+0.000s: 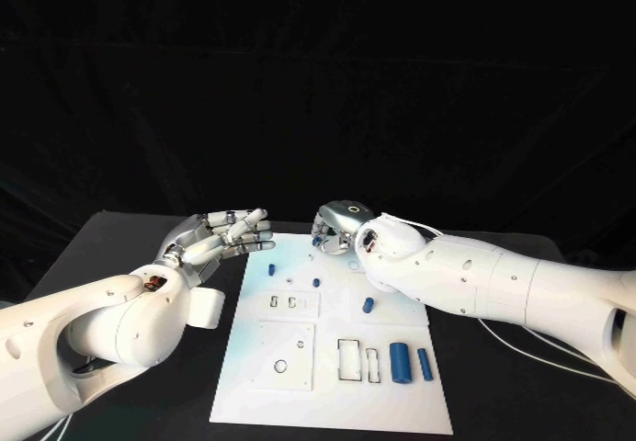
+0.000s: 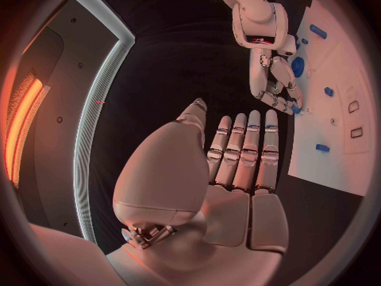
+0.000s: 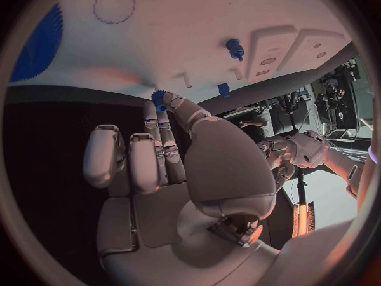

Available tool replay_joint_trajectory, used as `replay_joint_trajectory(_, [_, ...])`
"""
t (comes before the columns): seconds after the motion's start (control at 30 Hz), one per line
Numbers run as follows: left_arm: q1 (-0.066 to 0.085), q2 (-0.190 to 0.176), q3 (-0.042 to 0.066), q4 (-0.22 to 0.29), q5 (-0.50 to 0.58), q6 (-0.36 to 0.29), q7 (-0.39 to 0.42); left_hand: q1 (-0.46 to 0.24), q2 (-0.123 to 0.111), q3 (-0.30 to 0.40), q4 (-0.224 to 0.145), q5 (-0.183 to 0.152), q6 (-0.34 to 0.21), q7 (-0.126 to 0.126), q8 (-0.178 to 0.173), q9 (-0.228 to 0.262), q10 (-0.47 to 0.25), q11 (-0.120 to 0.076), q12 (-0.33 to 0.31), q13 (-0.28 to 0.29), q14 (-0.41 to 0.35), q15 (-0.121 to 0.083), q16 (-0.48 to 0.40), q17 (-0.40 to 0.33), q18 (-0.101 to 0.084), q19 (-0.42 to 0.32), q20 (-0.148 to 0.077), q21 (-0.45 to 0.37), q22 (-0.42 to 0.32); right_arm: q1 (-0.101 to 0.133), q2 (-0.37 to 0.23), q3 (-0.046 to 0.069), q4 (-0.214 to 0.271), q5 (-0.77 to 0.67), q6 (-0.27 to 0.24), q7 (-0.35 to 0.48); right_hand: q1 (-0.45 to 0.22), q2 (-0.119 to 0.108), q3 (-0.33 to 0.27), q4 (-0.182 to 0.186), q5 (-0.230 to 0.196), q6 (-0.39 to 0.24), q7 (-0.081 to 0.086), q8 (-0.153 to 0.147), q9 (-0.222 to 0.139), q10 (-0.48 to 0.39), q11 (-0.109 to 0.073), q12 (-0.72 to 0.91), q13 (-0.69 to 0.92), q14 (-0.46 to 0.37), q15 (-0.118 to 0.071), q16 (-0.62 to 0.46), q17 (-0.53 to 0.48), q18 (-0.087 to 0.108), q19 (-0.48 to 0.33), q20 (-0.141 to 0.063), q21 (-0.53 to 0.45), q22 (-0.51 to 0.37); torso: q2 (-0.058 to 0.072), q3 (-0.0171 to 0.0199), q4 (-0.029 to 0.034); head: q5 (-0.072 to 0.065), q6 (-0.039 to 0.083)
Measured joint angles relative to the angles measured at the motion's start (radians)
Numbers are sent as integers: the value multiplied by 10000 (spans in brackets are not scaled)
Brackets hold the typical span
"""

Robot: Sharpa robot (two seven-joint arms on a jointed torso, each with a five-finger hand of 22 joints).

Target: Assemble the parts on the task board

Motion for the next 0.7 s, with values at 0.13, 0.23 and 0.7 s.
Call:
replay_joint_trajectory(0.13, [11,-2,1,4,1,1,-3,0,0,0,0,0,0,0,0,0,0,0,0,0,0,0,0,0,0,0,0,0,0,-23,73,16,-72,-10,25,-21,0,0,0,0,-36,-17,16,-1,1,0,0,-15,-5,0,0,0,-8,0,0,0,0,0,10,-2,-3,22,-8])
replay_joint_trajectory(0.23, [20,-2,1,6,1,2,-6,0,0,0,0,0,0,0,0,0,0,0,-1,0,0,0,0,0,0,0,0,0,0,-45,108,16,-120,-16,29,-43,0,0,27,27,-51,-23,20,-4,1,0,0,-4,-13,0,0,0,-30,0,0,0,0,-1,11,-3,-1,29,-19])
replay_joint_trajectory(0.7, [54,-1,2,2,3,6,-18,39,39,0,0,0,0,0,0,0,0,0,-42,0,0,0,0,-8,0,0,0,0,0,-105,225,-7,-300,7,35,-80,-214,-448,167,279,-363,-1031,398,-207,-133,-1315,351,-102,-373,-18,277,-176,-417,1,-293,293,-198,-334,9,-10,-8,48,-12])
